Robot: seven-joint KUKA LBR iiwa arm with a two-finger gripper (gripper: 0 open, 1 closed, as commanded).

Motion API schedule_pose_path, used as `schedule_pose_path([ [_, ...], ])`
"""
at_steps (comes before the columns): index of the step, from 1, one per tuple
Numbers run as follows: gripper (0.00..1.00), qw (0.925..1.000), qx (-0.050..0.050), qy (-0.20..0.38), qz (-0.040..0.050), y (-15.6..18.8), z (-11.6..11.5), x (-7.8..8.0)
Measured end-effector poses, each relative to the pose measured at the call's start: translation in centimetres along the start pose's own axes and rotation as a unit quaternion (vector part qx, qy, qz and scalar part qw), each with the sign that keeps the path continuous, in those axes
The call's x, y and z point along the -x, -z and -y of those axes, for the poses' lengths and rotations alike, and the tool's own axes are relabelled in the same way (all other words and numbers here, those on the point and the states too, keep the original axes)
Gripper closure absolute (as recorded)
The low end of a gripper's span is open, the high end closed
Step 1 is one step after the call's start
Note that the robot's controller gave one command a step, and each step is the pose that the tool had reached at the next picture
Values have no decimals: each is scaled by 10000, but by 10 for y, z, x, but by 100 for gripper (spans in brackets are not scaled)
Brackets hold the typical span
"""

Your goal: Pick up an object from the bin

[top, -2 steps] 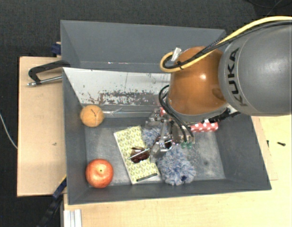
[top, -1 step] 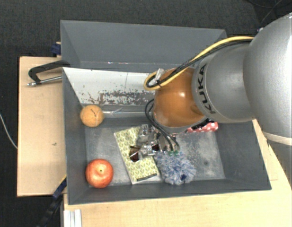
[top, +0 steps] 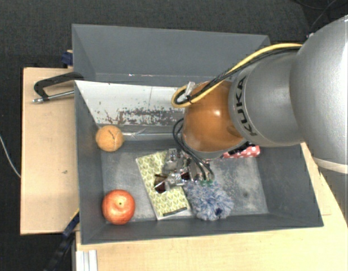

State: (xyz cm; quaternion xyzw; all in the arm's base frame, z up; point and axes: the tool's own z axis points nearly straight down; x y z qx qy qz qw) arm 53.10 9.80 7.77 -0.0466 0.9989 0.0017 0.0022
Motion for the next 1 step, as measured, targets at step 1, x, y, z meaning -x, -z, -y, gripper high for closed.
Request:
schedule_pose_path([
  [1,100,9961,-7,879,15,141,-25,18],
])
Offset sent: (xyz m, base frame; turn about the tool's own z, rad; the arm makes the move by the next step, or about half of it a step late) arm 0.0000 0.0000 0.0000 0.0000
